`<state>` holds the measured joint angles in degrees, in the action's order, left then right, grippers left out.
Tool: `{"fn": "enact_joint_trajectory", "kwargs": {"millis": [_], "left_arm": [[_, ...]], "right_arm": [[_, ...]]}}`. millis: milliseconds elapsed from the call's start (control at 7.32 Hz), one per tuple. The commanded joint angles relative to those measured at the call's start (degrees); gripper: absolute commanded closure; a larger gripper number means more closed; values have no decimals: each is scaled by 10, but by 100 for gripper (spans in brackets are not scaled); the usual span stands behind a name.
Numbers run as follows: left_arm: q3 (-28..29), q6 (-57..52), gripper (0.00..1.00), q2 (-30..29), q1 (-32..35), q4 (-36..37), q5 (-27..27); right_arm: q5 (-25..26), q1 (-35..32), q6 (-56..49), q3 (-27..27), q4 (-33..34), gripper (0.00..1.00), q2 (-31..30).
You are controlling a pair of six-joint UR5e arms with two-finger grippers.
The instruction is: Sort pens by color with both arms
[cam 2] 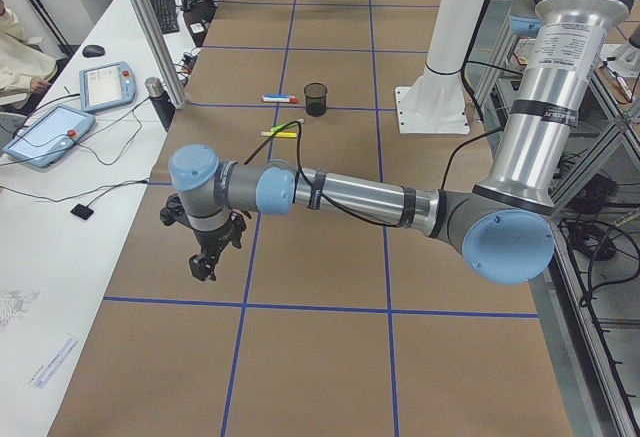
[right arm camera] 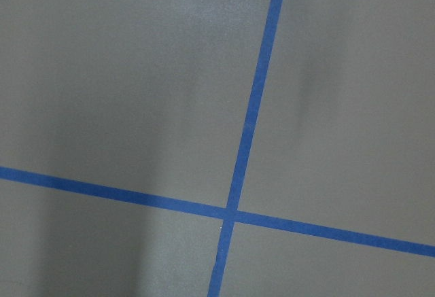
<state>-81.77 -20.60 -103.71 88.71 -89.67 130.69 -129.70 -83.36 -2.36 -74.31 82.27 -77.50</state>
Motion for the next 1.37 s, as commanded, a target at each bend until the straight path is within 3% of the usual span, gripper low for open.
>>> {"fn": "enact_joint_trajectory", "kwargs": {"millis": [0, 1229], "left_arm": [[68, -1, 1, 3, 12, -57, 0], [72, -1, 1, 3, 16, -61, 0]], "right_arm": [[0, -4, 1, -3, 25, 1, 4], [3, -4, 3, -17, -4, 1, -7]]}}
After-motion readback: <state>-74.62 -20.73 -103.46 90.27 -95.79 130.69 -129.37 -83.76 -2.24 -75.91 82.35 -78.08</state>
